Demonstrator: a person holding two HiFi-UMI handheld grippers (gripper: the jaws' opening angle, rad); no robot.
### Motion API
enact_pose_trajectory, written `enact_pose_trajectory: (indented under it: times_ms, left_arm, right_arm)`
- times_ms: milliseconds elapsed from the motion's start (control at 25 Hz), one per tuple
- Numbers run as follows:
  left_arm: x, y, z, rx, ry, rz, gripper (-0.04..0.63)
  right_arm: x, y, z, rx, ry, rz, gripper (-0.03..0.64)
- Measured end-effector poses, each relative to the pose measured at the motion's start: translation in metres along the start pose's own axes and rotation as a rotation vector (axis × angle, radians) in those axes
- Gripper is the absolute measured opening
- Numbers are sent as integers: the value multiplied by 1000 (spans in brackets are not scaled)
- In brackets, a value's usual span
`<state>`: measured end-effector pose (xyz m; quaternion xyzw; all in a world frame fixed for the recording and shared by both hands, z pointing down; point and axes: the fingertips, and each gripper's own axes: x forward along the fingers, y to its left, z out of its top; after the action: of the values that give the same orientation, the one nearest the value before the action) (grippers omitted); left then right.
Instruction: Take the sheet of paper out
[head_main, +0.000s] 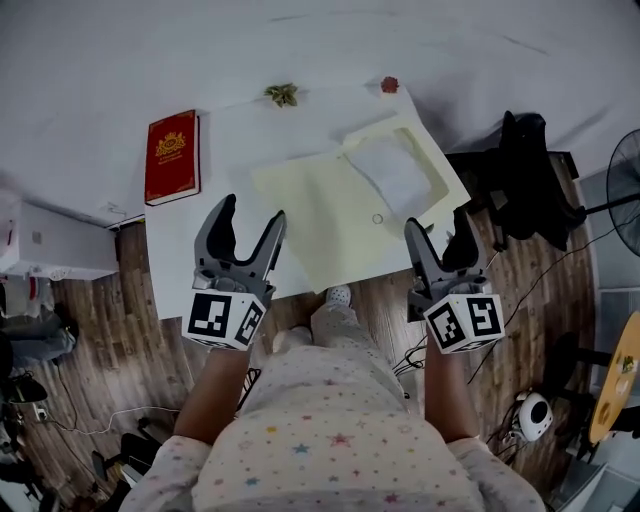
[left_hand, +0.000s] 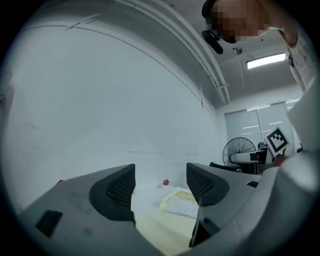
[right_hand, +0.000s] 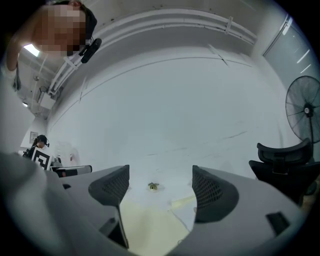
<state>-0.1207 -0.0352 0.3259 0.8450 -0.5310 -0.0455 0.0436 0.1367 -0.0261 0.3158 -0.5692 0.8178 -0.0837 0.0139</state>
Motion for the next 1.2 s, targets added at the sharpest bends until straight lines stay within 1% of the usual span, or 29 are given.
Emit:
enact_pose_trajectory:
  times_ms: [160,400,600,760,1000,1200]
  left_arm:
    - [36,-5,1,47,7,42,293]
    - [73,-6,7,36,-10,101,293]
    - [89,3,7,27,-17,121,291]
    - [101,8,6,12,-16,96,291]
    - [120,17,8,16,-4,21,290]
    - [132,29,-1,7,16,3,290]
  right_arm:
    - [27,-30,11,-4,-1,30,376]
    - [59,-74,18,-22,18,68,376]
    - [80,-76,26,-28,4,88,377]
    - [90,-73,26,-29,10,79,377]
    - [102,-74,28,-14,16,21,377]
    - [115,-69,21,-10,19,8,376]
